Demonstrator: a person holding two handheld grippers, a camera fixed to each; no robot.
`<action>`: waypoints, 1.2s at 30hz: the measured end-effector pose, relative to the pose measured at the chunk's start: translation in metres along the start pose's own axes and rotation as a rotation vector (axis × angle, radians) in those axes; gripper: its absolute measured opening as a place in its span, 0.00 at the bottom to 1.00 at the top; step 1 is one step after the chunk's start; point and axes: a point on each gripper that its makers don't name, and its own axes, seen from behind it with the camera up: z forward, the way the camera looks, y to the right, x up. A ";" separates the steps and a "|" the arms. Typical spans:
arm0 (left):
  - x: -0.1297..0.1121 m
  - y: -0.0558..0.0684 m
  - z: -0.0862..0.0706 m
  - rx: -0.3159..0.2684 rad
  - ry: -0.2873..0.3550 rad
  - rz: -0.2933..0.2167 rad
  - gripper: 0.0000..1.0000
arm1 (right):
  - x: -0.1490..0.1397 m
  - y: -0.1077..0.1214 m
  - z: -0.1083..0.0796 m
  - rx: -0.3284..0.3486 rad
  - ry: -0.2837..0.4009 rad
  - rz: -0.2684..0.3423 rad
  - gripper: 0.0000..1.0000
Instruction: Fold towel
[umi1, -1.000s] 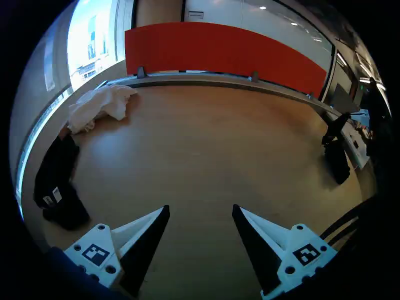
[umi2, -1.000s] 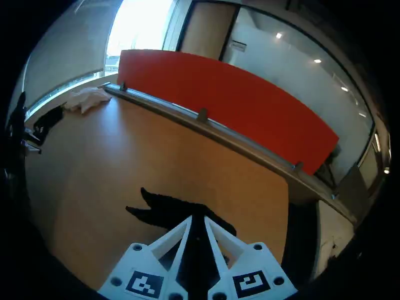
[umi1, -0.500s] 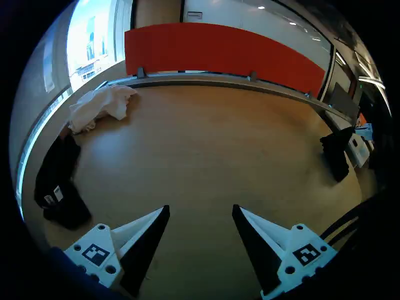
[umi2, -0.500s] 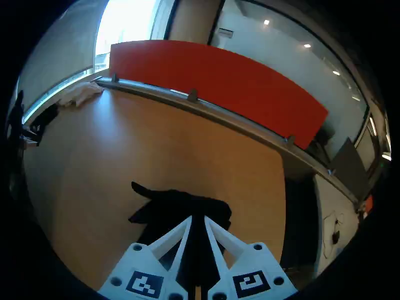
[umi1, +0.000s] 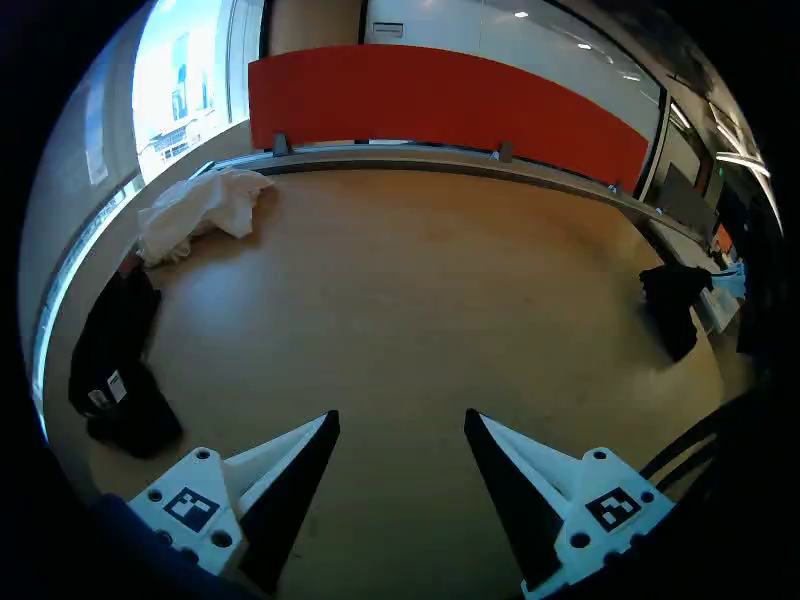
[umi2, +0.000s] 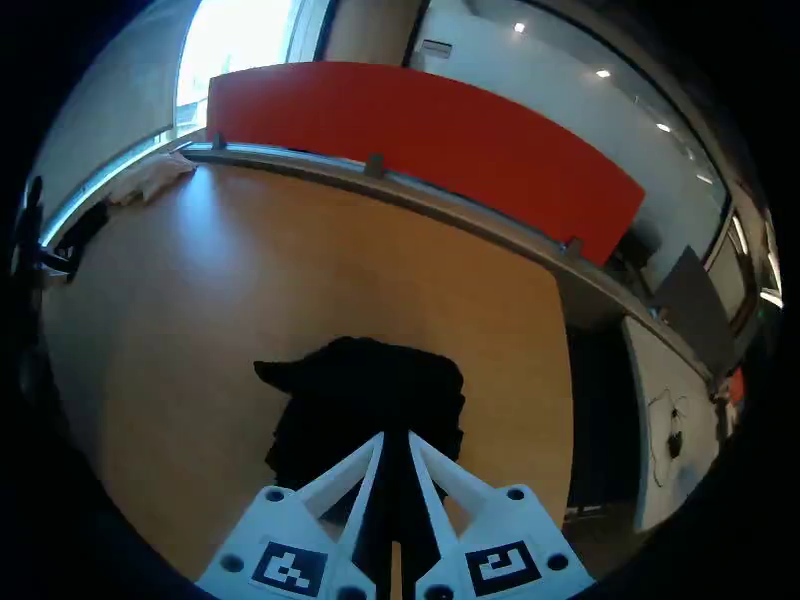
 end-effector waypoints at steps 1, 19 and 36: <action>0.000 0.000 0.000 0.001 0.001 0.000 0.93 | -0.004 0.001 0.001 -0.005 -0.009 0.002 0.02; -0.004 -0.008 -0.004 0.014 -0.005 0.005 0.93 | -0.087 0.010 0.018 -0.044 -0.150 0.102 0.01; -0.007 -0.012 -0.005 0.024 -0.013 0.018 0.93 | -0.125 0.011 0.050 -0.069 -0.230 0.155 0.02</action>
